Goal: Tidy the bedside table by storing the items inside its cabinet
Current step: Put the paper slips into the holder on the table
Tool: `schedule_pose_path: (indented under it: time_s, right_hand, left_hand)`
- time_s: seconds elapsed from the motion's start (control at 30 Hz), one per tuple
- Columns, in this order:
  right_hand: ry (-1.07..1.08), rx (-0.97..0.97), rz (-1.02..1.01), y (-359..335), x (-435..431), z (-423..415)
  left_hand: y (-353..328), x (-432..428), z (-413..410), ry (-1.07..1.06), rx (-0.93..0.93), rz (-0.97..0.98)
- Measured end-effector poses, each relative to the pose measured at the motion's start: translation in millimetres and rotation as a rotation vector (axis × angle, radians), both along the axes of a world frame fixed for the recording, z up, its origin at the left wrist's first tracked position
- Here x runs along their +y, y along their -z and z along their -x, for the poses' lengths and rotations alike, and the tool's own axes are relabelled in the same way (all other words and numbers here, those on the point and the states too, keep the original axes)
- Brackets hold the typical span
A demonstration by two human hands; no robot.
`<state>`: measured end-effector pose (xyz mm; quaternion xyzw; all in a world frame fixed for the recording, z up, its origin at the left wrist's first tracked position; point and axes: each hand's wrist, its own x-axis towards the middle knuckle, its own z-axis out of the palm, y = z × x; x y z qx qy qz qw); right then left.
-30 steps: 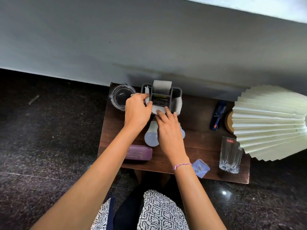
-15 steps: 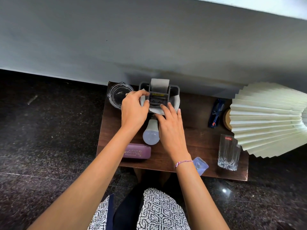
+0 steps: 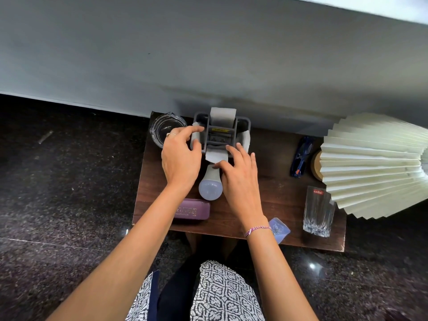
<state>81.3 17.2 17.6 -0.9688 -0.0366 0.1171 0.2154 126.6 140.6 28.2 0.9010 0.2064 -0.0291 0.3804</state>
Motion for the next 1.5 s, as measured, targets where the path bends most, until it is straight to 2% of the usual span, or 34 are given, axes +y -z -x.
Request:
schedule_pose_path:
  time_s: [0.13, 0.27, 0.47, 0.6, 0.73, 0.9, 1.13, 1.5]
  right_hand:
    - [0.078, -0.076, -0.042, -4, 0, 0]
    - [0.050, -0.075, -0.012, -3, 1, -3]
    - [0.008, -0.020, 0.199, 9, 4, -7]
    - [0.086, -0.146, 0.277, 13, 3, -18]
    - [0.115, -0.226, 0.247, 14, 4, -29]
    - [0.087, -0.119, 0.291, 19, 6, -31]
    - [0.101, -0.145, 0.283, 19, 5, -24]
    - [0.125, -0.174, 0.157, 12, -4, -4]
  left_hand:
    - [6, 0, 0, -0.045, -0.010, -0.019]
    - [12, 0, -2, -0.087, 0.049, -0.050]
    - [11, 3, -8, -0.086, 0.104, -0.049]
    - [5, 5, -17, -0.057, 0.033, -0.048]
    - [2, 5, -25, 0.002, 0.028, -0.087]
    - [5, 5, -24, 0.027, 0.090, -0.096]
    - [6, 6, -14, -0.008, 0.074, -0.069]
    - [-1, 1, 7, -0.106, 0.025, -0.037]
